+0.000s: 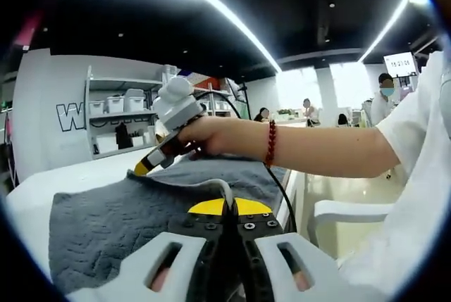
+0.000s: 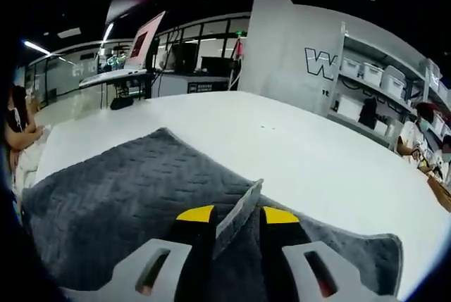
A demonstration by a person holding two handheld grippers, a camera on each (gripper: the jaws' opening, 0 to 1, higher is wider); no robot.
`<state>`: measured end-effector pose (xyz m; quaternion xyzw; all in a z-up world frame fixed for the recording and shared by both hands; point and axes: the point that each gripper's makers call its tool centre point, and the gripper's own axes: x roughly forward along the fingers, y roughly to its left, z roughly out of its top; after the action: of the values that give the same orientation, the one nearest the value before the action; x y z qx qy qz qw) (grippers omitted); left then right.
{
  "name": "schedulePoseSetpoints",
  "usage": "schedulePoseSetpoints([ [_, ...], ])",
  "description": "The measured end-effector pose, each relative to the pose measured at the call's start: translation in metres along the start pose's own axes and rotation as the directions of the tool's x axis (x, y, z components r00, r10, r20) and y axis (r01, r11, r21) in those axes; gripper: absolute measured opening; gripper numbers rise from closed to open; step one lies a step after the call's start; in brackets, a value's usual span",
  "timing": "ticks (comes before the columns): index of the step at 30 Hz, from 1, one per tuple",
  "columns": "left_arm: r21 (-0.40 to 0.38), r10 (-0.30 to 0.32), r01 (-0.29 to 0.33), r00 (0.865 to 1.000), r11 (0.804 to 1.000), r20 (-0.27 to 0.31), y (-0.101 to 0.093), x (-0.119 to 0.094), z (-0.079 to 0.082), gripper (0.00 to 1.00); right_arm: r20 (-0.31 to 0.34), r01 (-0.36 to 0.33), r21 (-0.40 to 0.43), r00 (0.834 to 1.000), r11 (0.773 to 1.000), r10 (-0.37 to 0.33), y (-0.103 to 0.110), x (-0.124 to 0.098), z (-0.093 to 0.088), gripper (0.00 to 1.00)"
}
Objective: Open the folded towel by lifting each exposed corner and separating the folded layers until the towel lies flat within the target outline without major curled edges
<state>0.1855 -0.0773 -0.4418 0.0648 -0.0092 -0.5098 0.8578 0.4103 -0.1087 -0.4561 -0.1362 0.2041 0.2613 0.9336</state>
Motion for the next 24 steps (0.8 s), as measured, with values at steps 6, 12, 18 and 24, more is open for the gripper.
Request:
schedulePoseSetpoints([
  [6, 0.002, 0.002, -0.002, 1.000, 1.000, 0.001, 0.000, -0.001, -0.001, 0.01, -0.013, 0.003, -0.020, 1.000, 1.000, -0.003, -0.002, 0.008, 0.004, 0.21],
  [12, 0.004, 0.005, -0.005, 1.000, 1.000, 0.001, -0.001, -0.002, -0.001, 0.01, -0.041, 0.015, -0.018, 0.999, 1.000, -0.015, -0.005, 0.017, 0.002, 0.21],
  [18, 0.006, 0.000, 0.000, 1.000, 1.000, 0.000, -0.002, -0.001, -0.002, 0.01, -0.060, 0.045, -0.017, 0.997, 0.999, -0.046, -0.013, 0.023, -0.002, 0.19],
  [24, 0.005, -0.001, 0.001, 1.000, 1.000, -0.003, -0.004, 0.000, -0.003, 0.01, -0.064, 0.044, -0.005, 0.997, 0.999, -0.045, -0.017, 0.028, -0.004, 0.16],
])
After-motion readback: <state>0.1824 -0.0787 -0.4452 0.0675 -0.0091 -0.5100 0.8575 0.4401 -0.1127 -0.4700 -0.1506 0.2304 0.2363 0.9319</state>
